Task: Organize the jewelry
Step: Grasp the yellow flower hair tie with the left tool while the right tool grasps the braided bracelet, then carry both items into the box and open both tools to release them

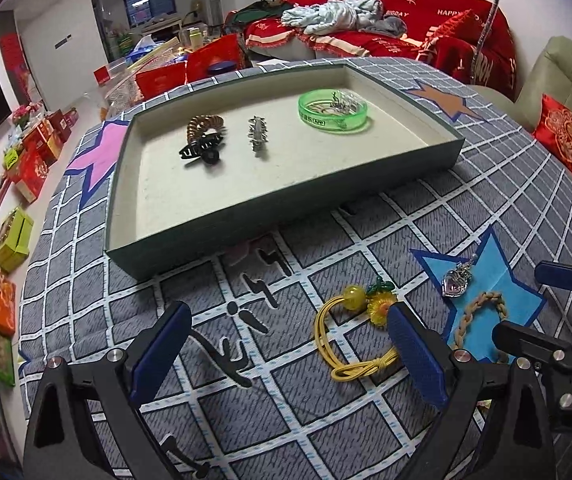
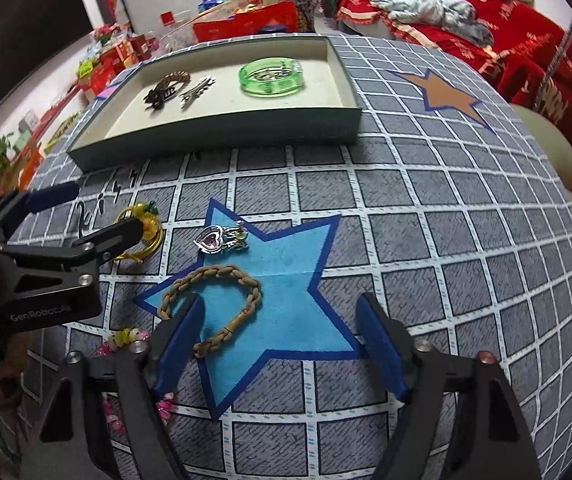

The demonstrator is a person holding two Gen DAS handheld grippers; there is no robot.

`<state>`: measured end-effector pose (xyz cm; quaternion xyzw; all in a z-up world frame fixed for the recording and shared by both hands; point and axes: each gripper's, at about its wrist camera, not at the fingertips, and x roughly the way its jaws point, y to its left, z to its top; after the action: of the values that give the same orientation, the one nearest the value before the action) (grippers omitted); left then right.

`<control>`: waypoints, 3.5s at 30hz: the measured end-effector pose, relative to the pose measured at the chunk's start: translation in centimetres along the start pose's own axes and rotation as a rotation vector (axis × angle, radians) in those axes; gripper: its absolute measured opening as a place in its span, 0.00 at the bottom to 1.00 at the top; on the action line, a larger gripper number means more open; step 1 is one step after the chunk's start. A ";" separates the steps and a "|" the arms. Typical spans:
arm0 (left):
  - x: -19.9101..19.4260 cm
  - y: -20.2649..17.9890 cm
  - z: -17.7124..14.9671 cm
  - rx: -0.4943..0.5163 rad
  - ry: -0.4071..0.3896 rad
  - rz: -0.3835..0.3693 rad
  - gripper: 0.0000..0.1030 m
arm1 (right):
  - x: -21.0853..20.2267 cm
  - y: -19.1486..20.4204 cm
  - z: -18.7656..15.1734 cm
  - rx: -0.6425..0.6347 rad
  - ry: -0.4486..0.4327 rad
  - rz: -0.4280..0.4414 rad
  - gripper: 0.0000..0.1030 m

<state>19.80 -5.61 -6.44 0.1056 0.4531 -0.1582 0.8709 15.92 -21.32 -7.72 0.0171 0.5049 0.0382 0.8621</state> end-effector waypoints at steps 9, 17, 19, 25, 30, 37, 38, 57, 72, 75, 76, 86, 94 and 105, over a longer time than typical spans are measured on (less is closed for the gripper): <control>0.4 -0.9 0.3 0.013 0.006 -0.001 1.00 | 0.3 1.7 0.2 -0.083 -0.027 -0.026 0.50; 0.0 -1.7 0.3 0.044 0.004 -0.060 0.60 | 0.4 2.5 0.3 -0.111 -0.032 -0.010 0.24; -0.1 -1.9 0.3 0.051 0.002 -0.076 0.42 | 0.3 2.7 0.2 -0.110 -0.033 -0.012 0.13; -0.4 -1.7 0.2 0.033 0.003 -0.105 0.20 | -0.1 2.4 0.1 -0.091 -0.047 -0.008 0.10; -1.4 -0.5 0.0 -0.013 -0.011 -0.127 0.20 | -1.3 2.0 0.3 -0.075 -0.077 -0.007 0.10; -3.6 0.5 0.2 -0.027 -0.053 -0.147 0.20 | -2.5 1.7 0.9 -0.057 -0.107 0.006 0.10; -3.7 0.5 0.3 -0.028 -0.055 -0.149 0.20 | -2.6 1.7 0.9 -0.056 -0.109 0.006 0.10; -2.2 -0.2 0.3 -0.170 0.004 -0.087 0.21 | -4.0 -0.8 -0.4 0.004 -0.133 0.028 0.10; 0.6 -1.8 0.8 -0.181 -0.017 0.064 1.00 | -4.6 -2.5 -0.9 0.054 -0.158 0.061 0.10; 2.1 -2.1 1.0 -0.190 -0.001 0.066 1.00 | -4.7 -2.5 -1.0 0.056 -0.159 0.065 0.10; 2.4 -2.2 1.0 -0.187 0.003 0.063 1.00 | -4.7 -2.5 -1.1 0.057 -0.159 0.066 0.10; 3.4 -3.3 1.0 -0.185 0.034 0.065 0.86 | -4.7 -2.8 -1.3 0.072 -0.158 0.068 0.10; 1.3 -3.0 0.7 -0.128 -0.003 -0.039 0.35 | -4.7 -2.8 -1.2 0.078 -0.161 0.069 0.10; -2.7 -0.5 0.4 -0.145 -0.064 -0.124 0.35 | -5.1 -2.6 0.6 0.098 -0.172 0.098 0.10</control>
<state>18.48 -5.72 -4.00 0.0090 0.4412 -0.1819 0.8787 14.07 -24.31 -3.20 0.0871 0.4291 0.0539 0.8974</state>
